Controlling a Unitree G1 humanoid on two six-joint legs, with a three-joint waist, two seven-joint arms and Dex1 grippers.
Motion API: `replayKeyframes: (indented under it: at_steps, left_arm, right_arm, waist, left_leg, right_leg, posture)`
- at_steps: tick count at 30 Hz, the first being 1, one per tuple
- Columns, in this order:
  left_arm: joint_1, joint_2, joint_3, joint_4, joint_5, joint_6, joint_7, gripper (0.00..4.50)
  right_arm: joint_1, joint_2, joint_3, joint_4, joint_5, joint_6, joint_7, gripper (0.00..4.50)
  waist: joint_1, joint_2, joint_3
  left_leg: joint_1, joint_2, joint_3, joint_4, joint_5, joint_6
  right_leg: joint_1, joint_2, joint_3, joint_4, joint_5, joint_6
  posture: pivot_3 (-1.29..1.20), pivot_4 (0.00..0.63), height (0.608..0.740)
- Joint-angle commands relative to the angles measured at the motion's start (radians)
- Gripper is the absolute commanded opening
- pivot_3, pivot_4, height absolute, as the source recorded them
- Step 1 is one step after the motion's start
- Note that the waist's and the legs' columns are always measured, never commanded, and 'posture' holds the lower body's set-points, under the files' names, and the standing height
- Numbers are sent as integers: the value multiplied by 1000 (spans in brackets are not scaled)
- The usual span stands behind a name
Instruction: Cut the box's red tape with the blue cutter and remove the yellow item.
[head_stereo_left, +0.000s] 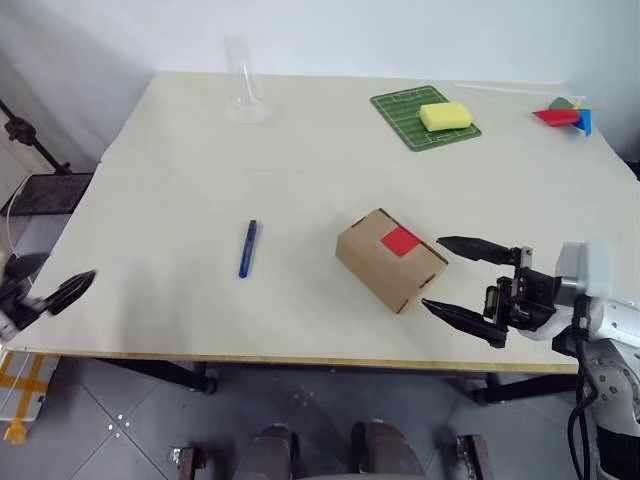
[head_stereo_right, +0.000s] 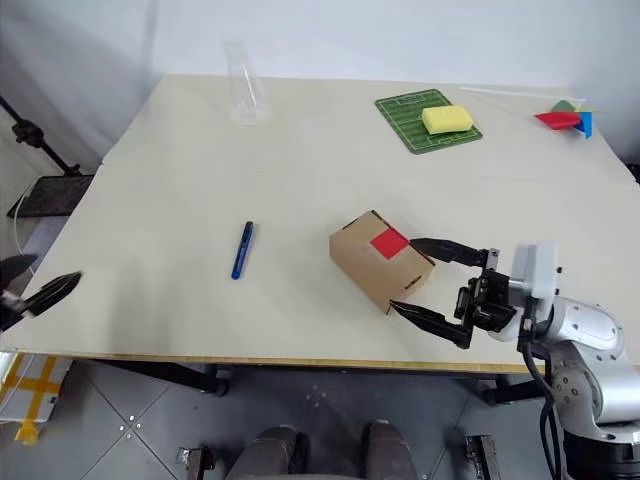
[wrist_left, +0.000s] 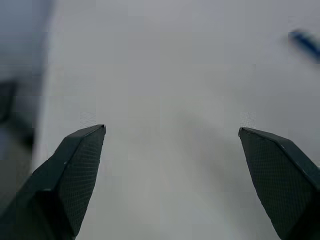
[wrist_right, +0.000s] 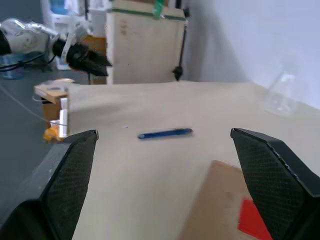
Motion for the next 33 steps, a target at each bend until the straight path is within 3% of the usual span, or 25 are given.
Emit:
replayKeyframes:
  at_steps: [1,5,10,13,18,25,33]
  left_arm:
    - [66,-31,34,-91,-21,-26,46,4499]
    - [127,-112,-18,-286,-59,-5,85,4499]
    - [35,-334,-318,-726,-109,244,379,4499]
    - [-1,-425,-438,-870,-73,385,557,4499]
    - [-79,-546,-548,-903,53,576,837,4499]
    - [-181,-707,-710,-765,126,529,932,4499]
    - [-209,-749,-773,-644,240,508,1008,4499]
  right_arm:
    - [27,5,-2,-12,-38,-114,39,4439]
    - [21,3,0,-8,-32,-135,23,4439]
    - [2,-65,-42,27,-13,-125,47,4439]
    - [11,-91,-46,28,-4,-119,54,4439]
    - [23,-102,-48,-3,16,-92,13,4439]
    - [25,-110,-40,-30,21,-68,-16,4439]
    - [26,-105,-45,-54,37,-42,-61,4439]
  waist:
    - [11,1,1]
    - [9,2,1]
    - [9,3,2]
    - [3,3,1]
    - [-15,3,1]
    - [11,3,1]
    - [6,3,1]
  left_leg:
    - [2,0,-1,0,0,0]
    - [15,-2,-2,-6,-2,2]
    - [15,-2,-3,-8,-2,2]
    - [15,-2,-2,-8,-2,3]
    - [15,3,1,-10,-1,0]
    - [14,1,1,-8,1,-1]
    - [13,1,1,-9,1,-1]
  right_leg:
    - [4,0,0,-4,0,0]
    - [17,-1,3,-11,0,0]
    - [18,-1,2,-14,1,1]
    - [19,1,3,-12,1,3]
    - [15,6,3,-8,1,3]
    - [14,6,4,-10,1,3]
    - [13,6,4,-12,1,3]
  posture:
    - [0,150,740]
    - [0,150,740]
    - [0,150,740]
    - [0,150,740]
    - [0,150,740]
    - [0,150,740]
    - [0,150,740]
